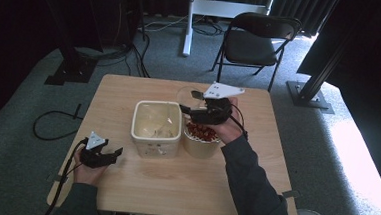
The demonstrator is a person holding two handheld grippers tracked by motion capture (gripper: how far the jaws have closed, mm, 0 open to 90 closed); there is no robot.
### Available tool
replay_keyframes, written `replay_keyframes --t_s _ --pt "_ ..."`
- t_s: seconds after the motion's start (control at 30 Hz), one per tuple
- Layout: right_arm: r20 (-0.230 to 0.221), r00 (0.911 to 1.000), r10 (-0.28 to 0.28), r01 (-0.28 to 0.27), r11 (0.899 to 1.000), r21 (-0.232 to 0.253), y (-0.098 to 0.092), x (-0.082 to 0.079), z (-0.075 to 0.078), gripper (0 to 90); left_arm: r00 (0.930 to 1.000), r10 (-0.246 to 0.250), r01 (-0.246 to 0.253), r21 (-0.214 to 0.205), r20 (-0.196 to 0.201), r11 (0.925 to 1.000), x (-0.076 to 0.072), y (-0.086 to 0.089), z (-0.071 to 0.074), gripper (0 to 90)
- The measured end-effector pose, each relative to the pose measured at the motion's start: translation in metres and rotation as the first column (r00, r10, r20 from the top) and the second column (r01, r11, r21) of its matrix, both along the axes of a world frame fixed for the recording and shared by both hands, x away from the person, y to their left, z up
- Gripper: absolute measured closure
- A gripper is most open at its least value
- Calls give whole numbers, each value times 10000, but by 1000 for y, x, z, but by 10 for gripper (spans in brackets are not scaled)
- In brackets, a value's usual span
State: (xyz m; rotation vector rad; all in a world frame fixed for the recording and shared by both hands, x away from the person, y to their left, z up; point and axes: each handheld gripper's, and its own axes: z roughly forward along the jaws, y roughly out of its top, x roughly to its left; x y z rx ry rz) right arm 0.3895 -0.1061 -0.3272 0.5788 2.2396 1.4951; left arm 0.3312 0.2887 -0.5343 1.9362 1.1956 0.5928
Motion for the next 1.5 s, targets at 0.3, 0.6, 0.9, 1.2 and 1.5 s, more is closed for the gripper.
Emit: replay_keyframes --t_s 0.3,0.6,0.9,1.2,1.5 --pt "36 9995 322 -323 9994 78 18 -2 3 357 10000 -3 3 -5 10 10000 0 0 0 287" --pt "-14 9976 692 -692 9974 222 39 -3 4 355 10000 8 -8 -4 10 10000 0 0 0 287" --pt "-218 9946 1015 -1010 9946 242 66 0 1 347 10000 -1 1 -10 24 10000 0 1 0 287" --pt "-558 9912 1196 -1183 9926 267 94 8 -7 338 10000 2 -2 -24 40 10000 -1 2 1 286" --pt "-1025 9897 1003 -960 9943 460 111 20 -20 326 10000 33 -33 -74 81 10000 -1 3 1 286"
